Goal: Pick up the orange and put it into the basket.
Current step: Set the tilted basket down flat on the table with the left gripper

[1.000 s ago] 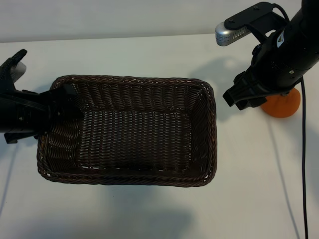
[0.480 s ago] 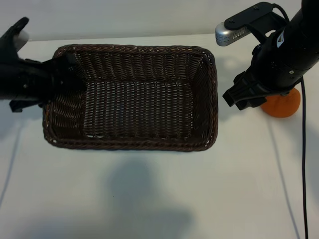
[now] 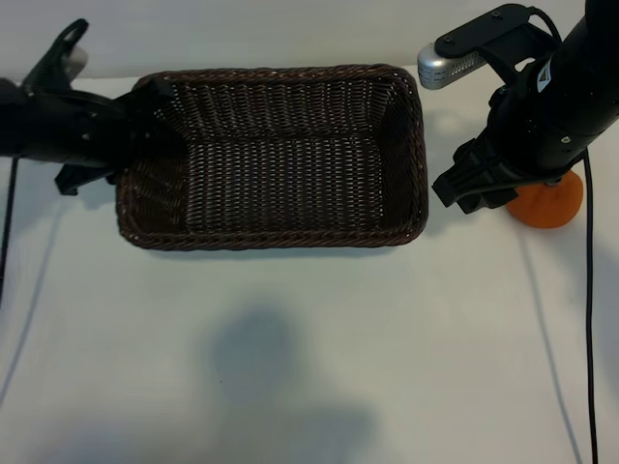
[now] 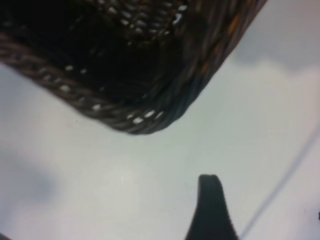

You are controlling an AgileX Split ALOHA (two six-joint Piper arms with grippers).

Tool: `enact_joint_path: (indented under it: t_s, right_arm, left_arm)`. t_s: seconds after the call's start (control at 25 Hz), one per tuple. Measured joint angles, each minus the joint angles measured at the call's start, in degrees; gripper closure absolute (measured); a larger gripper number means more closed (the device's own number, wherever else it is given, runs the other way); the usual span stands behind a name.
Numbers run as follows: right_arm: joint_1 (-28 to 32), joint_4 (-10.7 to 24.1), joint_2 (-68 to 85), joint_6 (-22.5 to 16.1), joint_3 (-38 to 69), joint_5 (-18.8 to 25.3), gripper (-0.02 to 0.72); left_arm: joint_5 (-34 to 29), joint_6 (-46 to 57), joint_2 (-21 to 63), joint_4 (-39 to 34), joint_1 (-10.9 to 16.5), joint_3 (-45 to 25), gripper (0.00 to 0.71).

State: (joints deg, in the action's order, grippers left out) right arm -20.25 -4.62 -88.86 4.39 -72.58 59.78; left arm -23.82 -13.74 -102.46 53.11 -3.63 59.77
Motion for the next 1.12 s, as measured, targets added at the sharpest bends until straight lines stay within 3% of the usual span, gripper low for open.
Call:
enact_joint_path:
  t_s: [0.36, 1.12]
  right_arm:
    - [0.0, 0.0, 0.0, 0.0, 0.0, 0.0, 0.213]
    - [0.0, 0.0, 0.0, 0.0, 0.0, 0.0, 0.213]
  left_arm:
    - [0.2, -0.1, -7.0, 0.5, -3.9, 4.8, 0.338]
    - [0.6, 1.2, -9.2, 1.2, -3.9, 5.0, 0.339]
